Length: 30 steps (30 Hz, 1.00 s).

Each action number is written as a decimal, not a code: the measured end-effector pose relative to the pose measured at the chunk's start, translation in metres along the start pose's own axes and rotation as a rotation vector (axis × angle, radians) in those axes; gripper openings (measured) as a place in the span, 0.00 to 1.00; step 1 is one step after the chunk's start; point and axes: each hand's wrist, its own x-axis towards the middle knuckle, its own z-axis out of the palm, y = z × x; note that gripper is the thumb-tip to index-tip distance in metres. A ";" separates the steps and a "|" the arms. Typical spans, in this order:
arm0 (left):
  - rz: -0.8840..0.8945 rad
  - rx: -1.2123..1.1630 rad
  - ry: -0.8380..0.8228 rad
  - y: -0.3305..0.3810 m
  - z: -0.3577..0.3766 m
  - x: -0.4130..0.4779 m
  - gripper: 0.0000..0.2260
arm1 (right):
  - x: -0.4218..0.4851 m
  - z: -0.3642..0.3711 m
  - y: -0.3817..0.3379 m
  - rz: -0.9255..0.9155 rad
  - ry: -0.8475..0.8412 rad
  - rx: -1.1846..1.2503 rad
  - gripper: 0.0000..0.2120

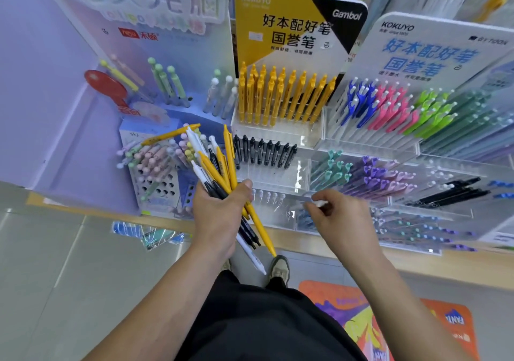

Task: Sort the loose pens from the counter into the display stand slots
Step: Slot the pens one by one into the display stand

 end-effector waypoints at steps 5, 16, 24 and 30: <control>-0.012 -0.037 -0.028 -0.003 -0.005 -0.001 0.12 | -0.001 0.029 0.010 -0.084 0.027 -0.077 0.04; -0.062 -0.110 -0.064 -0.013 -0.012 0.007 0.16 | 0.011 0.047 0.003 -0.036 -0.189 -0.444 0.07; -0.071 -0.153 -0.039 -0.014 -0.011 0.012 0.16 | 0.027 0.060 -0.008 0.011 -0.220 -0.503 0.12; -0.048 -0.141 -0.044 -0.009 -0.008 0.010 0.11 | 0.010 0.056 0.008 -0.039 -0.048 -0.292 0.16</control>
